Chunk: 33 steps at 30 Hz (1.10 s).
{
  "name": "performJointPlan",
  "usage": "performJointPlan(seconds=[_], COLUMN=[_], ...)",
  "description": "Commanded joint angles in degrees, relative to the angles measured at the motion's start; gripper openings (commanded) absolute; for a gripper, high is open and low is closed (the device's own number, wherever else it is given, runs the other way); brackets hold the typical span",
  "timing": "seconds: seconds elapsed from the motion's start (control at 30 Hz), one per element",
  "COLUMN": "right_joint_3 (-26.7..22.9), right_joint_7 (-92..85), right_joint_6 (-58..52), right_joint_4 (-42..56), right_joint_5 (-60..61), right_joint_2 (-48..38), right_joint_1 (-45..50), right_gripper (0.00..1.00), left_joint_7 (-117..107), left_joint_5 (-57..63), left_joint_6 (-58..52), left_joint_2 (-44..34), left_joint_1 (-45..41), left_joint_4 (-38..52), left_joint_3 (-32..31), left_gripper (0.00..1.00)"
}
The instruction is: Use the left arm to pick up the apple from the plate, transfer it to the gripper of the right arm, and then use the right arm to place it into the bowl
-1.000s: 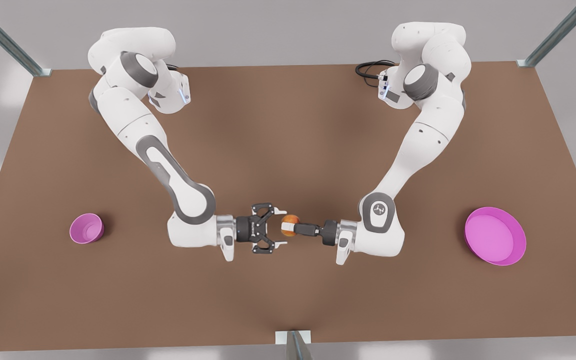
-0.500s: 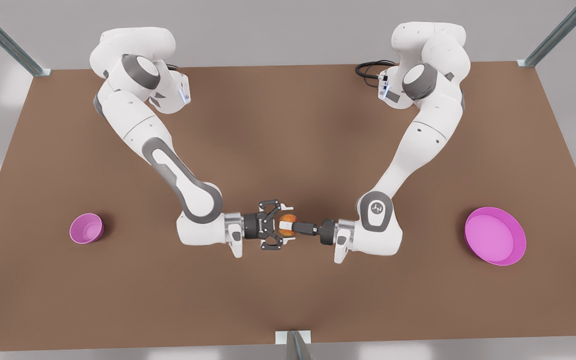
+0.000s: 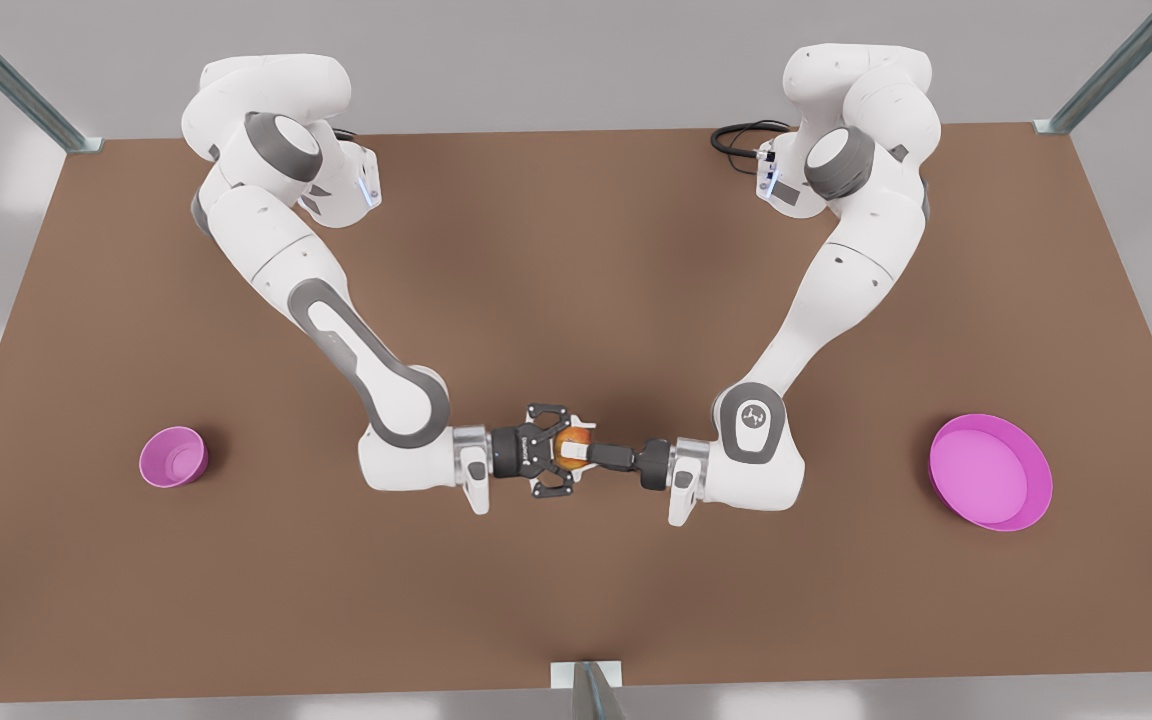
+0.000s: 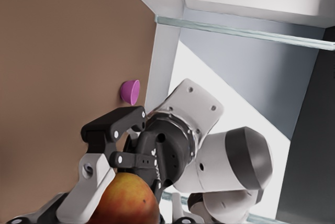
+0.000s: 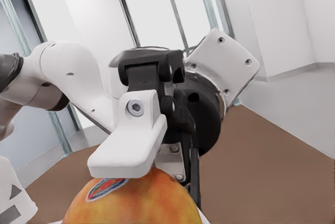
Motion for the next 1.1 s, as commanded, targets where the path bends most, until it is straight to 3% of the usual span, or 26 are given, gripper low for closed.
performJointPlan(seconds=[0.0, 0.1, 0.27, 0.4, 0.43, 0.57, 0.6, 0.63, 0.8, 0.83, 0.9, 1.07], right_joint_3=[0.05, -0.04, -0.13, 0.22, -0.04, -0.74, -0.74, -0.66, -0.22, -0.31, -0.66, -0.57], right_joint_7=[-1.53, -1.18, 2.34, 1.72, 1.72, 1.72, 1.81, 1.81, 2.16, 2.69, 2.78, 7.61], right_joint_6=[-0.35, -4.21, -28.54, -44.89, -44.74, -36.56, -34.8, -32.52, -19.08, -15.04, -12.57, -8.87], right_joint_4=[-0.03, -0.55, -0.47, -2.04, -4.06, -13.2, -15.58, -16.11, -23.4, -24.11, -24.19, -28.32], right_joint_5=[-0.08, -1.92, -31.87, -55.61, -59.65, -72.05, -74.16, -78.82, -90.94, -93.06, -94.38, -96.93], right_joint_2=[-0.26, -1.66, -2.89, -7.98, -11.24, -18.18, -20.21, -20.47, -23.98, -24.16, -24.16, -23.55], right_joint_1=[-0.48, -3.82, -17.7, -32.02, -34.4, -39.24, -41.44, -42.58, -47.85, -49.17, -50.31, -53.66], right_gripper=[0.59, 0.59, 0.59, 0.6, 0.6, 0.61, 0.62, 0.62, 0.62, 0.62, 0.62, 0.62], left_joint_7=[0.94, 1.2, -0.19, -11.63, -11.72, -19.97, -19.27, -19.1, -18.66, -19.27, -19.01, -17.25], left_joint_5=[0.35, 0.7, 5.95, 60.68, 71.61, 78.22, 74.28, 64.79, 69.08, 64.16, 63.29, 66.09], left_joint_6=[-0.04, -0.56, -7.58, -37.27, -44.67, -51.62, -42.87, -27.04, -33.43, -33.96, -36.5, -37.13], left_joint_2=[-0.11, -0.37, -1.95, -15.38, -17.77, -22.34, -37.16, -50.98, -49.41, -47.49, -47.48, -42.3], left_joint_1=[0.08, 1.31, 7.98, 14.76, 17.03, 17.75, 6.0, 1.75, -0.27, -0.36, -0.18, 0.26], left_joint_4=[-0.01, 0.07, 0.16, 0.43, 0.43, 0.16, -17.46, -36.55, -28.76, -24.37, -17.78, -14.6], left_joint_3=[-0.05, -0.05, 0.3, -0.4, -0.66, -1.11, 17.48, 27.1, 26.32, 26.49, 26.76, 26.84], left_gripper=[1.0, 1.0, 1.0, 1.0, 1.0, 1.0, 1.0, 1.0, 1.0, 1.0, 1.0, 1.0])
